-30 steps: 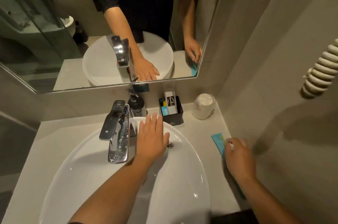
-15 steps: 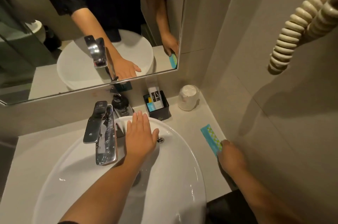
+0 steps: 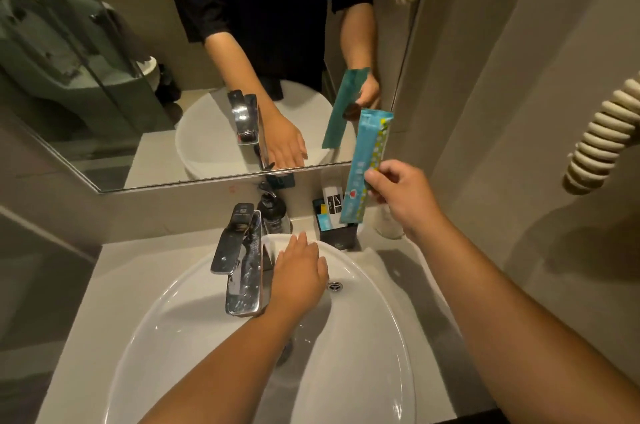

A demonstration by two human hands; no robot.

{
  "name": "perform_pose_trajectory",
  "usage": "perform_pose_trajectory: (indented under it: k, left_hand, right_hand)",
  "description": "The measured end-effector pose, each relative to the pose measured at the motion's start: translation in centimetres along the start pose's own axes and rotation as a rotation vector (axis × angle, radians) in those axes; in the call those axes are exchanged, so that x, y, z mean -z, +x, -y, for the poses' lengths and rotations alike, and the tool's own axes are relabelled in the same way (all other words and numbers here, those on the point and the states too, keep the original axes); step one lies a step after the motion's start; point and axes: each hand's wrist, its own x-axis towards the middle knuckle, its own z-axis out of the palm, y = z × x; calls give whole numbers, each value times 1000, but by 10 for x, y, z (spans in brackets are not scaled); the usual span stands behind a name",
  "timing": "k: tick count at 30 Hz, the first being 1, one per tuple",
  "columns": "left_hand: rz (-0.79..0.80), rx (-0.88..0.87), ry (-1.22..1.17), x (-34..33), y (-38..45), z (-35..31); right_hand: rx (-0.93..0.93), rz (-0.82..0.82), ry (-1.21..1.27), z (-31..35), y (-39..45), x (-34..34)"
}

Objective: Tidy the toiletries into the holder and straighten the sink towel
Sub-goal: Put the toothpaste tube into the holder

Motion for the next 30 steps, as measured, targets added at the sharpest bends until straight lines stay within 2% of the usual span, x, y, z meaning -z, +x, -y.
perform_pose_trajectory:
  k: [4, 8, 11, 18, 30]
  left_hand:
    - [-26, 119, -104, 13, 7, -19]
    - [-237, 249, -357, 24, 20, -39]
    - [-298, 303, -492, 29, 40, -48]
    - [-219, 268, -460, 21, 73, -42]
    - [-179, 296, -361, 19, 90, -42]
  right_hand:
    - [31, 40, -133, -24, 28, -27]
    - [11, 82, -203, -47, 32, -35]
    - [-15, 121, -243, -63, 32, -37]
    - [-82, 165, -459, -90, 41, -37]
    - [-111, 136, -523, -94, 46, -38]
